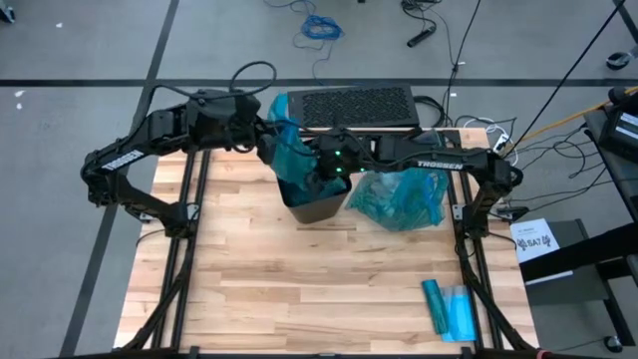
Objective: Place trash/remove bag and relplace
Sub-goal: Insert the new trash bag into the trash bin
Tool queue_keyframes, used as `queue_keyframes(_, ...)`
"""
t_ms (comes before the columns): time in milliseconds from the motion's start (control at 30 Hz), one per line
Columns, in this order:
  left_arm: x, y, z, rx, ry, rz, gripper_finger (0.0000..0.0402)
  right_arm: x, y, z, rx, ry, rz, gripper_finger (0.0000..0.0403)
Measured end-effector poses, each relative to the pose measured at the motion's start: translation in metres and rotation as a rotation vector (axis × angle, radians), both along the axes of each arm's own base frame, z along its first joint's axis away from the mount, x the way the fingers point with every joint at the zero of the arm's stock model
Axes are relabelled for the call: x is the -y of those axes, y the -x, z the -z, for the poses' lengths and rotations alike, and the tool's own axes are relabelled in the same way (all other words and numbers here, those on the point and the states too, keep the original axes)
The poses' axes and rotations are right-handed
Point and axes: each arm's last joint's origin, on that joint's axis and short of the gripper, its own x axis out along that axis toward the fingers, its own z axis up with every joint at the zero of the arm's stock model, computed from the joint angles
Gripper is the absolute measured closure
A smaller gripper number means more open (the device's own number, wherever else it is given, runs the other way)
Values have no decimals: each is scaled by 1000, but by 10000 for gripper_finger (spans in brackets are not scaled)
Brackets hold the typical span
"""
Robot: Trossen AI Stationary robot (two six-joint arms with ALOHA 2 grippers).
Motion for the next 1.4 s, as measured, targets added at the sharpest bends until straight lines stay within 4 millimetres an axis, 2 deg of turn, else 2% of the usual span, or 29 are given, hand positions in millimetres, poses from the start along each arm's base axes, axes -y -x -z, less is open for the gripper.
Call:
queue_keyframes(133,-1,-4,4,-26,5,0,402,2,8,-1,-41,-16,20,403)
queue_keyframes(300,-4,-20,16,-87,18,1,402,-4,24,-24,10,-12,14,403)
queue_keyframes(500,-9,-43,34,-168,37,1,402,-14,55,-40,-63,-29,10,403)
queue_keyframes(800,-13,-53,42,-212,17,-7,402,-24,99,-59,-147,33,64,403)
queue_keyframes(1067,-9,-51,46,-234,107,56,402,-25,101,-61,-147,43,58,403)
queue_keyframes(1167,-8,-57,51,-249,125,57,402,-25,100,-61,-148,46,55,403)
queue_keyframes(1233,-6,-63,55,-259,126,68,402,-25,100,-61,-149,52,50,403)
queue_keyframes(1400,-2,-96,71,-253,86,122,402,-25,100,-61,-145,72,34,403)
